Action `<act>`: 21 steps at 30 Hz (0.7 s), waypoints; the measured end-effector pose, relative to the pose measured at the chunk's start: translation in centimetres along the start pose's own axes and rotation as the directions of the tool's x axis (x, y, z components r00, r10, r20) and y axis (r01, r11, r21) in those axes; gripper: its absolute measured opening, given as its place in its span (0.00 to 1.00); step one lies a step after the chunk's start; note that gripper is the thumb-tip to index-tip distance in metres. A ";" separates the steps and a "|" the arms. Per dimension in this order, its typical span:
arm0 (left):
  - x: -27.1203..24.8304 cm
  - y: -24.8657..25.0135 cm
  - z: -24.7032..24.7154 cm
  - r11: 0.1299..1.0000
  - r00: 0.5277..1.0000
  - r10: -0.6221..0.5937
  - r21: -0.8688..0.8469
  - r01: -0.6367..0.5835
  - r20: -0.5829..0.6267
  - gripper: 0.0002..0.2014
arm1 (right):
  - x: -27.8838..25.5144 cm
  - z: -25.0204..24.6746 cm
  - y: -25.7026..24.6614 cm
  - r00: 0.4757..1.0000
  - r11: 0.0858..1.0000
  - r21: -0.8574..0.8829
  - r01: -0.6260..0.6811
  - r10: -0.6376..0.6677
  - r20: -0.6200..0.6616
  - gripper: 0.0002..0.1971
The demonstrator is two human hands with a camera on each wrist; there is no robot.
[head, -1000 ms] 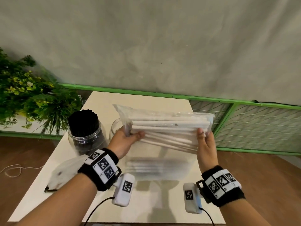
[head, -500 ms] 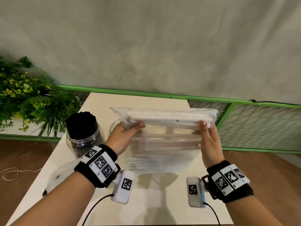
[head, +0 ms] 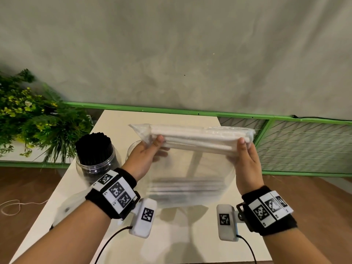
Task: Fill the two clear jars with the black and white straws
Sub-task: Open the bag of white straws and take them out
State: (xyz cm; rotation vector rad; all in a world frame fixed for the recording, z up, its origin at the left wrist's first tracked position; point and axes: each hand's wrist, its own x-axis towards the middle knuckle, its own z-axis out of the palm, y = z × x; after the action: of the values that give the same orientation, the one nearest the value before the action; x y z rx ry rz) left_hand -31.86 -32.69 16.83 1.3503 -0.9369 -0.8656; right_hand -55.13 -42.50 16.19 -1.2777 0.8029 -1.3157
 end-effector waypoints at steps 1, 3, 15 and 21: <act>0.0 0.1 0.0 1.000 1.000 -0.007 -0.013 0.007 0.002 0.14 | 0.0 0.0 -0.1 1.000 1.000 0.018 -0.003 0.003 -0.014 0.28; -0.2 0.2 0.2 0.999 0.999 -0.025 -0.044 0.026 0.028 0.10 | 0.0 -0.1 -0.2 0.999 0.998 0.066 -0.013 0.016 -0.041 0.19; -0.1 -0.4 -0.2 0.999 0.999 0.030 0.015 -0.030 0.016 0.06 | -0.2 -0.1 -0.6 0.998 0.993 0.109 -0.043 0.048 -0.045 0.04; -0.4 -0.1 0.2 0.993 0.994 0.092 0.081 -0.088 -0.051 0.17 | -0.3 0.5 -0.2 0.986 0.995 0.002 0.101 -0.099 -0.136 0.08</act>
State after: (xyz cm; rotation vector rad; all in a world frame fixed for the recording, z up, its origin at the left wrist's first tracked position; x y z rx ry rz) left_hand -32.21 -32.39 16.69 1.3814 -0.9908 -0.7263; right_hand -54.71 -42.02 16.39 -1.2453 0.8350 -1.4978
